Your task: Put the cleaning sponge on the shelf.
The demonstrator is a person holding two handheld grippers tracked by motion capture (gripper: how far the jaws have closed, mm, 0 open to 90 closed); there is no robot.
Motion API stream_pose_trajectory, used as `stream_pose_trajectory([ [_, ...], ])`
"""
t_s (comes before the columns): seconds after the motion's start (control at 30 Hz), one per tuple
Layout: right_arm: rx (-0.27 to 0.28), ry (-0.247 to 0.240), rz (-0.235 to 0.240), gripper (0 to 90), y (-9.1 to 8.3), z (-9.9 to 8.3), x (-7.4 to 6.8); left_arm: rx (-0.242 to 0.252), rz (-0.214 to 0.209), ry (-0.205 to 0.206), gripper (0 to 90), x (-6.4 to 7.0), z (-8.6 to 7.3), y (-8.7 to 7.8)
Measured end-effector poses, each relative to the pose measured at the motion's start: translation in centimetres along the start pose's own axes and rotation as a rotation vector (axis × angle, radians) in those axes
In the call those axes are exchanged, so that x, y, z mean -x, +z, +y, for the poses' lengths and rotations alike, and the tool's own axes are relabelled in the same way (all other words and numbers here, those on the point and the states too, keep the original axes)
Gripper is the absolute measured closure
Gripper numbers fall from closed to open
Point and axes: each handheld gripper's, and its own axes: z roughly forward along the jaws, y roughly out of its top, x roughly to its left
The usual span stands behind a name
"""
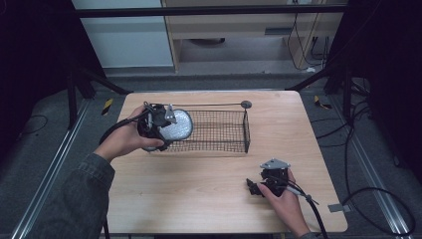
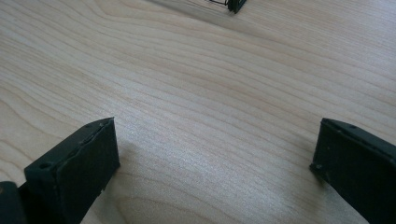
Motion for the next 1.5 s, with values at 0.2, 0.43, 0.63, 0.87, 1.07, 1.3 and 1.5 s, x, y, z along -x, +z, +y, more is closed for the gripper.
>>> stream_pose_trajectory([
  [0.2, 0.001, 0.001, 0.001, 0.5, 0.0, 0.0, 0.0, 0.008, 0.011, 0.008, 8.0, -0.8, 0.3, 0.0],
  [0.43, 0.001, 0.002, 0.0, 0.5, 0.0, 0.0, 0.0, 0.015, 0.03, 0.029, 8.0, -1.0, 0.7, 0.3],
  [0.63, 0.001, 0.0, -0.002, 0.5, 0.0, 0.0, 0.0, 0.03, 0.049, 0.038, 8.0, -1.3, 0.9, 0.8],
  [0.87, 0.001, -0.002, -0.003, 0.6, 0.0, 0.0, 0.0, 0.034, 0.048, 0.029, 8.0, -2.2, 0.5, 2.2],
  [1.07, 0.001, 0.0, -0.003, 0.6, 0.1, 0.0, 0.0, 0.012, 0.021, 0.042, 8.0, -3.1, 0.5, 3.5],
  [1.3, 0.001, 0.0, -0.003, 0.6, 0.1, 0.1, 0.0, 0.002, 0.006, 0.047, 8.0, -3.4, 0.5, 4.2],
  [1.5, 0.0, 0.0, -0.004, 0.6, 0.1, 0.1, 0.0, 0.005, 0.007, 0.056, 7.9, -3.4, 0.6, 4.5],
])
